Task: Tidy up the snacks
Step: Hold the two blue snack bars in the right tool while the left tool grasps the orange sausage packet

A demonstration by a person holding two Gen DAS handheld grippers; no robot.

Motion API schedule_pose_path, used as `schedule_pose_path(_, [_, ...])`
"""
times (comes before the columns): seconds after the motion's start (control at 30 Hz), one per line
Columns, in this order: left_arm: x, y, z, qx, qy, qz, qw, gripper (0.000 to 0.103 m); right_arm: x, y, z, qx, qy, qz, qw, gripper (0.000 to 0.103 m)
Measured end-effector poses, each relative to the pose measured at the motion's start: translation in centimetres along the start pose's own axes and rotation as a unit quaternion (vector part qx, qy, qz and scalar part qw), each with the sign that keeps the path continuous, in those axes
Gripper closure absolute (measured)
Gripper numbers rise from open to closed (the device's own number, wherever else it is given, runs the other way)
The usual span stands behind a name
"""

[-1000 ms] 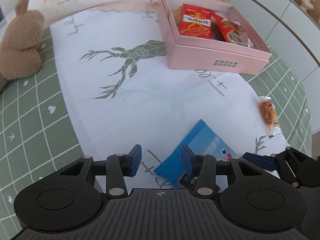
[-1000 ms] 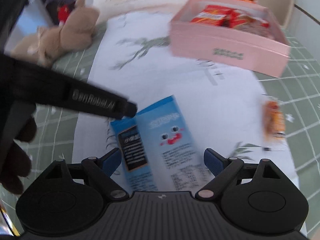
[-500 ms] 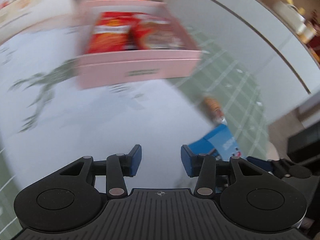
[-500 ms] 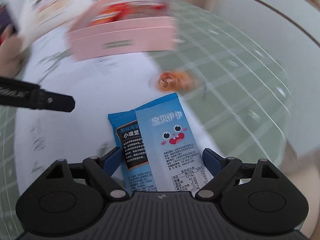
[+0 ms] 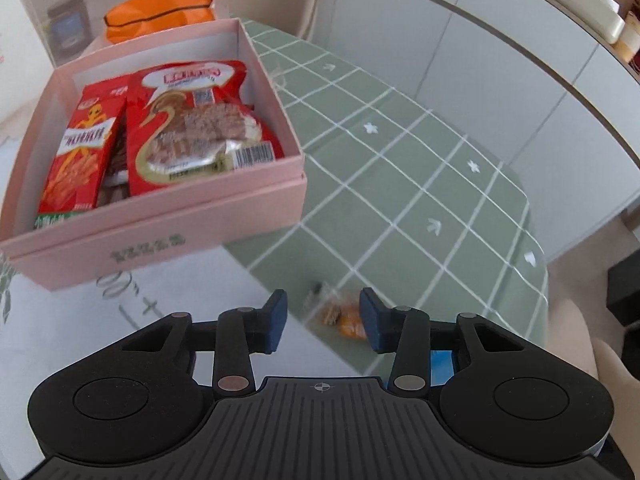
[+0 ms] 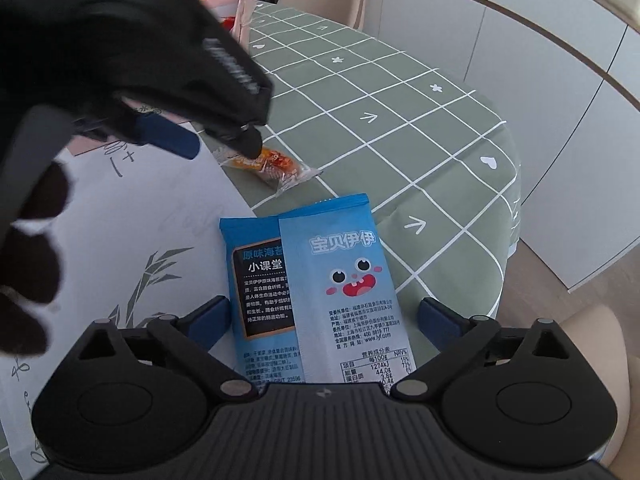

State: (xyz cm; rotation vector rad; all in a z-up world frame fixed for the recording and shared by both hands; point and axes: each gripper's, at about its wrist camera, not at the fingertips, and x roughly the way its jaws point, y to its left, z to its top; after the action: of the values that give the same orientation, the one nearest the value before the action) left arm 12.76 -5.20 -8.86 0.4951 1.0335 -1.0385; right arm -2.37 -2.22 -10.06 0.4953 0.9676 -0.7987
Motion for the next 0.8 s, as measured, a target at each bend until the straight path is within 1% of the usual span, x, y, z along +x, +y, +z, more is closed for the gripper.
schedule_pose_path(0.03, [0.1, 0.0, 0.1, 0.005, -0.002, 0.002, 1.0000, 0.072, 0.2, 0.1, 0.1, 0.000, 0.000, 0.000, 1.000, 0.003])
schedule_pose_path(0.07, [0.3, 0.0, 0.1, 0.011, -0.002, 0.006, 0.9999, 0.084, 0.2, 0.0, 0.1, -0.001, -0.001, 0.001, 1.000, 0.003])
schedule_pose_path(0.17, [0.5, 0.6, -0.6, 0.036, 0.012, 0.015, 0.9991, 0.084, 0.4, 0.2, 0.2, -0.004, -0.001, 0.003, 1.000, 0.002])
schedule_pose_path(0.33, [-0.9, 2.5, -2.8, 0.065, 0.015, 0.034, 0.9972, 0.085, 0.6, 0.4, 0.4, -0.001, -0.005, 0.001, 1.000, 0.000])
schedule_pose_path(0.63, [-2.8, 6.6, -4.9, 0.041, 0.023, 0.036, 0.9983, 0.085, 1.4, 0.7, 1.3, 0.008, -0.003, -0.005, 1.000, 0.000])
schedule_pose_path(0.73, [-3.4, 7.5, -5.8, 0.032, 0.025, 0.026, 0.9989, 0.085, 1.3, 1.4, 1.5, 0.000, 0.000, -0.002, 1.000, 0.001])
schedule_pose_path(0.77, [-3.6, 7.8, -5.9, 0.028, 0.026, 0.019, 0.9991, 0.085, 1.3, 1.8, 1.4, -0.008, -0.002, 0.005, 1.000, 0.004])
schedule_pose_path(0.8, [-3.8, 7.9, -6.0, 0.024, 0.026, 0.006, 0.9994, 0.085, 1.1, 2.1, 1.4, -0.015, -0.003, 0.012, 1.000, 0.005])
